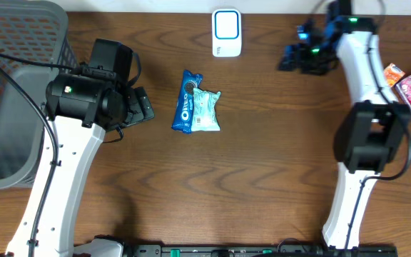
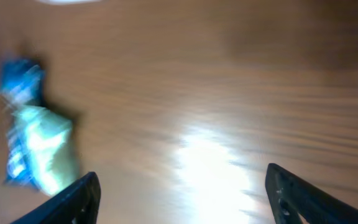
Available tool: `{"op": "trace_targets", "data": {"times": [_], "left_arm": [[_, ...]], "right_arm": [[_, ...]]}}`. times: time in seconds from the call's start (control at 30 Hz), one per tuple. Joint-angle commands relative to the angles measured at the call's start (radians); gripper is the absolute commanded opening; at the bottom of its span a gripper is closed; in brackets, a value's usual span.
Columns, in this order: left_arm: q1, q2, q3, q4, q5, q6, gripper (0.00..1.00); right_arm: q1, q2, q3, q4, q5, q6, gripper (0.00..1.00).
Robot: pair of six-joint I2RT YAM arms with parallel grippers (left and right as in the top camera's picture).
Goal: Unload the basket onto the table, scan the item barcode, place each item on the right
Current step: 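Return the right gripper and grasp the mint-green wrapper off the Oreo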
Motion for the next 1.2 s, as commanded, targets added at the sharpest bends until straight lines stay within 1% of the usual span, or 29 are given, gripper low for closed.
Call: {"op": "trace_targets", "data": {"times": [0.0, 0.1, 0.13, 0.23, 0.33, 0.37, 0.47, 0.53, 0.63, 0.67, 0.77, 0.87, 0.97, 1.03, 1.07, 1.17], "left_arm": [[0.004, -0.008, 0.005, -0.003, -0.006, -0.005, 0.98], [0.004, -0.008, 0.005, -0.003, -0.006, -0.005, 0.98], [0.004, -0.008, 0.005, -0.003, -0.006, -0.005, 0.98], [0.004, -0.008, 0.005, -0.003, -0.006, -0.005, 0.98], [0.004, -0.008, 0.005, -0.003, -0.006, -0.005, 0.98], [0.004, -0.008, 0.005, -0.003, -0.006, -0.005, 0.98], [0.004, -0.008, 0.005, -0.003, -0.006, -0.005, 0.98], [0.004, -0.008, 0.005, -0.003, -0.006, -0.005, 0.98], [0.004, -0.008, 0.005, -0.003, -0.006, -0.005, 0.98], [0.004, -0.008, 0.005, -0.003, -0.006, -0.005, 0.98], [0.004, -0.008, 0.005, -0.003, -0.006, -0.005, 0.98], [0.004, -0.008, 0.005, -0.003, -0.006, -0.005, 0.98], [0.004, -0.008, 0.005, -0.003, -0.006, -0.005, 0.98], [0.004, -0.008, 0.005, -0.003, -0.006, -0.005, 0.98], [0.004, -0.008, 0.005, -0.003, -0.006, -0.005, 0.98], [0.004, -0.008, 0.005, -0.003, -0.006, -0.005, 0.98]], "right_arm": [[0.117, -0.035, -0.063, 0.006, -0.123, 0.02, 0.83], [0.201, -0.035, -0.132, 0.063, -0.123, 0.108, 0.85], [0.237, -0.035, -0.171, 0.113, -0.124, 0.16, 0.85], [0.303, -0.035, -0.253, 0.229, -0.128, 0.253, 0.79], [0.354, -0.035, -0.32, 0.315, -0.138, 0.335, 0.7], [0.37, -0.035, -0.344, 0.339, -0.138, 0.354, 0.64], [0.394, -0.035, -0.38, 0.385, -0.132, 0.372, 0.54], [0.4, -0.035, -0.385, 0.399, -0.106, 0.371, 0.41], [0.401, -0.035, -0.385, 0.426, -0.063, 0.349, 0.07], [0.399, -0.035, -0.385, 0.435, -0.063, 0.344, 0.01], [0.394, -0.035, -0.374, 0.454, -0.063, 0.343, 0.01], [0.389, -0.042, -0.333, 0.431, -0.032, 0.307, 0.01], [0.389, -0.085, -0.275, 0.341, 0.189, 0.304, 0.01], [0.389, -0.121, -0.258, 0.309, 0.279, 0.27, 0.01], [0.389, -0.167, -0.253, 0.284, 0.374, 0.239, 0.01], [0.389, -0.238, -0.253, 0.215, 0.636, 0.232, 0.01]]}}
